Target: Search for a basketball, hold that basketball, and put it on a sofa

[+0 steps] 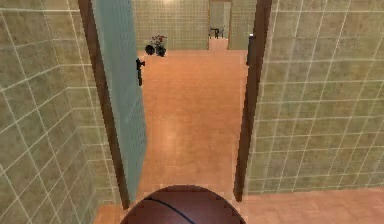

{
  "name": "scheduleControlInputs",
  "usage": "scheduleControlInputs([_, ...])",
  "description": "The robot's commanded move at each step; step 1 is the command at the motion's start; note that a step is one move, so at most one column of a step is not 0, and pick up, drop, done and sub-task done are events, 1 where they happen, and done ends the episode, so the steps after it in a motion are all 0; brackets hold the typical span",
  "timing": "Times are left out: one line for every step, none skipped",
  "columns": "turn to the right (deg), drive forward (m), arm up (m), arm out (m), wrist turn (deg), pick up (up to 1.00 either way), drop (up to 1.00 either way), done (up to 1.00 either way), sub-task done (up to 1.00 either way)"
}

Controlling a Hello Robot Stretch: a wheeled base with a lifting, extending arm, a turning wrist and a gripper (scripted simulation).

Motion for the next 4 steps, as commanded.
scheduleControlInputs([0.0,1.00,0.00,0.00,0.0,0.00,0.00,0.00,0.00])
scheduleControlInputs([0.0,0.50,0.00,0.00,0.0,0.00,0.00,0.00,0.00])
scheduleControlInputs([6.0,0.00,0.00,0.00,0.0,0.00,0.00,0.00,0.00])
scheduleControlInputs([0.0,1.00,0.00,0.00,0.0,0.00,0.00,0.00,0.00])
